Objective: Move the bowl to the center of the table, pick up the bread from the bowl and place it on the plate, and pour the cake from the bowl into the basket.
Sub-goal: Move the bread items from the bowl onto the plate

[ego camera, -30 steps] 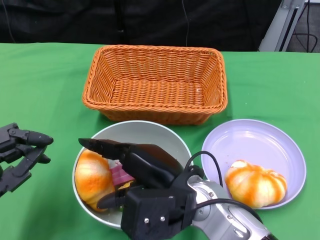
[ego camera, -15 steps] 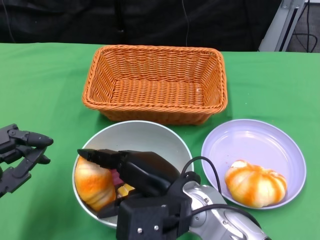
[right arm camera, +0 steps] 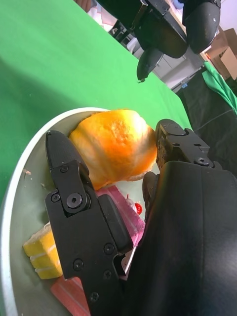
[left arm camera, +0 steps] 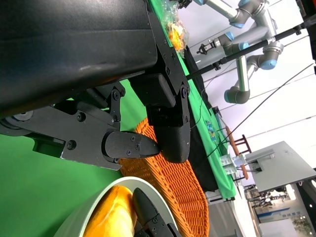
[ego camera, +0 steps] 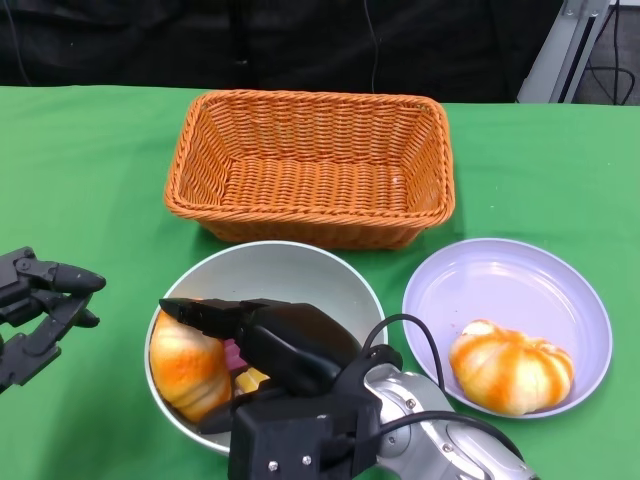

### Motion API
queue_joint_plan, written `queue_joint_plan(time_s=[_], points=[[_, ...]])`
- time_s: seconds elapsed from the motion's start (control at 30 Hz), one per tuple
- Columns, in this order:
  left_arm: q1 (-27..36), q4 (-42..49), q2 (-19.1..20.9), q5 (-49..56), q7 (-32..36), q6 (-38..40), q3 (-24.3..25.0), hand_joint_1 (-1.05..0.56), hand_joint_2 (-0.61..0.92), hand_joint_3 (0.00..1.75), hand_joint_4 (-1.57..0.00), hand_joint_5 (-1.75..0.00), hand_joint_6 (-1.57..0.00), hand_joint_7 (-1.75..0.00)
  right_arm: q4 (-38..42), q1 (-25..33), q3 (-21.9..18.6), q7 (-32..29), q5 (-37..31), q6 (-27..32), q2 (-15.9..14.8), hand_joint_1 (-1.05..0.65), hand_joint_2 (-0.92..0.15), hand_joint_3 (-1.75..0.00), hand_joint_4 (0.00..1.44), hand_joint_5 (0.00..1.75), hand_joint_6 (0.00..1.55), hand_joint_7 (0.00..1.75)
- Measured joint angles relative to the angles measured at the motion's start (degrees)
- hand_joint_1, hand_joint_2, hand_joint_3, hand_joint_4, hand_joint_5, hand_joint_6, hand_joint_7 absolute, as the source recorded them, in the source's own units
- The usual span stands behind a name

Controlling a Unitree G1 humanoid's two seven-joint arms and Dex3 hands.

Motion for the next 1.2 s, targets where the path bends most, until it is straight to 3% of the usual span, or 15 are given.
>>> queue_joint_plan(time_s=[0.2, 0.5, 0.63, 0.9, 1.2], points=[[0.0, 0.09, 0.11, -0.04, 0.0, -0.27, 0.01, -0.12, 0.92, 0.29, -0.81, -1.21, -0.95, -0.74, -0.35, 0.71, -0.08, -1.0, 0.03, -0.05, -0.21, -0.81, -0.92, -0.06, 0.48, 0.11, 0.29, 0.02], [0.0, 0.1, 0.28, -0.04, 0.0, -0.26, 0.01, -0.11, 0.92, 0.3, -0.82, -1.22, -0.96, -0.73, -2.12, 1.88, -0.24, -1.72, 0.15, 0.04, -0.22, -0.79, -0.92, -0.06, 0.52, 0.11, 0.26, 0.0], [-0.02, 0.71, 0.31, -0.05, 0.0, -0.29, 0.01, -0.12, 0.92, 0.29, -0.83, -1.22, -0.97, -0.72, -2.29, 2.04, -0.29, -1.73, 0.24, 0.04, -0.37, -0.78, -0.92, -0.05, 0.68, 0.19, 0.25, 0.0], [-0.03, 0.87, 0.37, 0.09, 0.03, -0.3, 0.01, -0.12, 0.92, 0.27, -0.83, -1.24, -0.98, -0.72, -2.28, 2.39, -0.29, -2.69, 0.26, -0.42, -0.7, -0.78, -0.92, -0.05, 0.67, 0.16, 0.25, 0.0], [-0.05, 1.05, 0.4, 0.22, 0.1, -0.51, 0.01, -0.14, 0.92, 0.27, -0.83, -1.23, -0.98, -0.7, 1.01, 2.34, -0.32, -4.41, 2.03, -2.06, 0.39, -0.61, -0.92, -0.06, 0.72, 0.12, 0.33, 0.03]])
